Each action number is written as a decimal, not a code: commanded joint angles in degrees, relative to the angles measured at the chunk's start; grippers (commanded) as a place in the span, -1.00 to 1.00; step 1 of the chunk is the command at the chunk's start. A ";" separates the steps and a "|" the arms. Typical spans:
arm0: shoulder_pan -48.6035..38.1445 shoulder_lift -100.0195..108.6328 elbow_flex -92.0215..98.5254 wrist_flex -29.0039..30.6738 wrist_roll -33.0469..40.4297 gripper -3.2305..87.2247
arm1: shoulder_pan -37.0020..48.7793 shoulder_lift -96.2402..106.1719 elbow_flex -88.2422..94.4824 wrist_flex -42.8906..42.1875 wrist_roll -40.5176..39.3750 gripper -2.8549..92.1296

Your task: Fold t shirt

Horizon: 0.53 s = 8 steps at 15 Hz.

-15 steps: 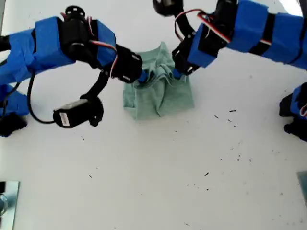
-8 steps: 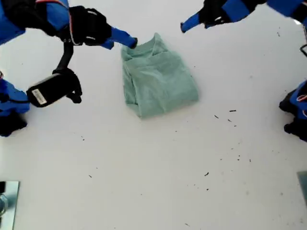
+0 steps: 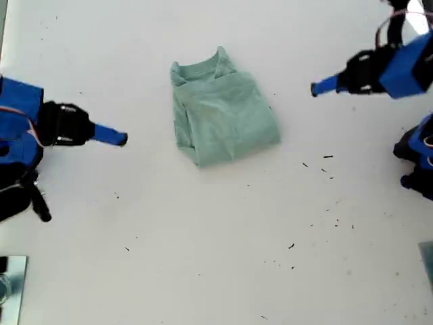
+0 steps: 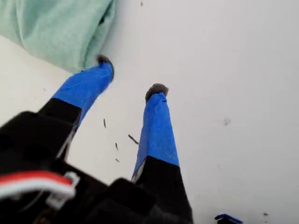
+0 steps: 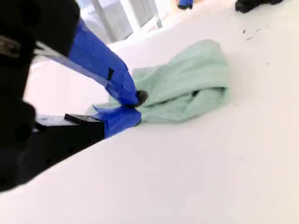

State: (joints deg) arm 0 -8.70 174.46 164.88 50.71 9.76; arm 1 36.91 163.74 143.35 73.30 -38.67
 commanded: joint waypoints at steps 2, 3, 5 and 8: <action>9.58 29.79 20.21 2.72 -11.60 -0.93 | -15.82 37.00 28.65 5.80 18.11 -0.70; 10.90 31.55 21.18 3.16 -11.69 -0.93 | -18.11 37.27 33.05 4.48 21.36 -0.69; 9.49 31.90 21.01 7.91 -11.69 -0.91 | -18.46 37.09 34.37 4.13 17.05 -0.69; 9.40 31.82 20.92 8.17 -1.41 -0.72 | -17.14 37.09 34.37 4.13 11.51 -0.69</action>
State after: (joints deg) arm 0 0.53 205.75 185.19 58.80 7.03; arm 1 19.34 200.65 174.38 78.31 -20.57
